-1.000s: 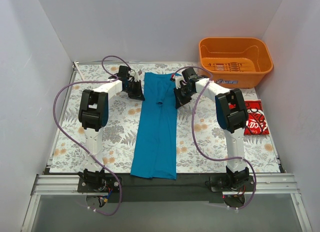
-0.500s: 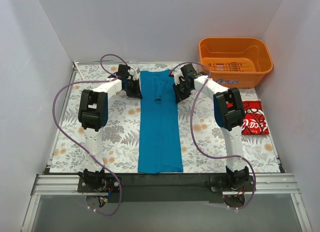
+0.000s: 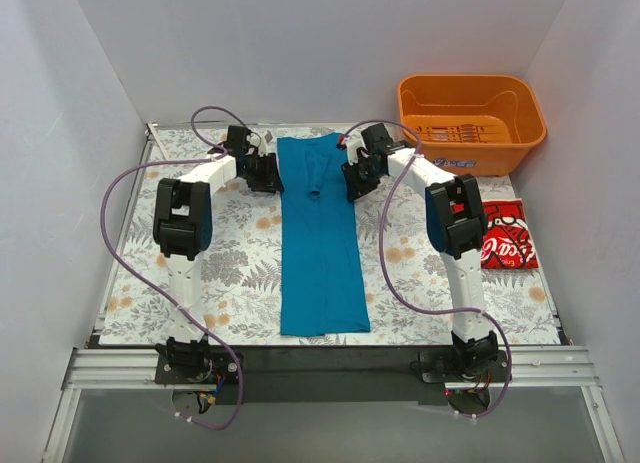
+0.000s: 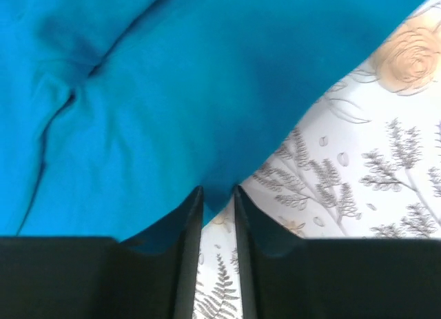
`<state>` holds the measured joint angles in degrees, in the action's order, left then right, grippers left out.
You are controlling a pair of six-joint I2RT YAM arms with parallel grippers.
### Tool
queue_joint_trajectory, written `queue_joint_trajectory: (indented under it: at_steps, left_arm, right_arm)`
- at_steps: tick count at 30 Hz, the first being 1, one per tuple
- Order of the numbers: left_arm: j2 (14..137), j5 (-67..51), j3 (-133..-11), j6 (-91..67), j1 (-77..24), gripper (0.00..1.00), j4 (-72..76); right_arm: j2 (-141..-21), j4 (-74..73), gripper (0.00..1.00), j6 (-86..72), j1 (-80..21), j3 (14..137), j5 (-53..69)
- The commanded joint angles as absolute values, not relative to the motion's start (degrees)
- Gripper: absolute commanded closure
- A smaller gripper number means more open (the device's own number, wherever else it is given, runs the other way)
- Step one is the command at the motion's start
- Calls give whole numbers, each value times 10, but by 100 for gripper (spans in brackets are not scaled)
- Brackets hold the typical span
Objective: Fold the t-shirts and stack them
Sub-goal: Fold the tshirt
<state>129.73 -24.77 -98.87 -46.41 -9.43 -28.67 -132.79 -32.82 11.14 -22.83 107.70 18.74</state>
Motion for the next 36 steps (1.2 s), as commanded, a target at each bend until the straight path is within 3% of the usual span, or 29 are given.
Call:
queue_joint_trajectory:
  at_steps: [1, 14, 17, 18, 21, 23, 32, 35, 36]
  left_arm:
    - [1238, -273, -932, -462, -90, 63, -316]
    - [1143, -310, -744, -505, -139, 65, -298]
    - [1151, -292, -733, -519, -142, 70, -289]
    - [1155, -285, -735, -519, -142, 74, -293]
    - [1158, -253, -735, -512, -140, 88, -301]
    - [1153, -239, -734, -508, -134, 100, -307]
    - [1146, -244, -720, -502, -127, 100, -311]
    - [1144, -257, -721, -500, -127, 93, -311]
    - [1143, -259, -720, -501, -127, 91, -311]
  right_arm:
    - [-1287, -351, 67, 104, -223, 1032, 202]
    - [-1230, -351, 69, 97, -222, 890, 275]
    - [-1241, -348, 76, 96, -223, 886, 272]
    - [-1246, -346, 86, 98, -223, 886, 271]
    - [-1252, -352, 99, 106, -222, 888, 264]
    - [-1248, -352, 99, 110, -217, 883, 265]
    - [-1230, -350, 99, 109, -211, 866, 274]
    - [-1227, -352, 98, 102, -211, 866, 296]
    - [-1219, -352, 80, 98, -211, 864, 317]
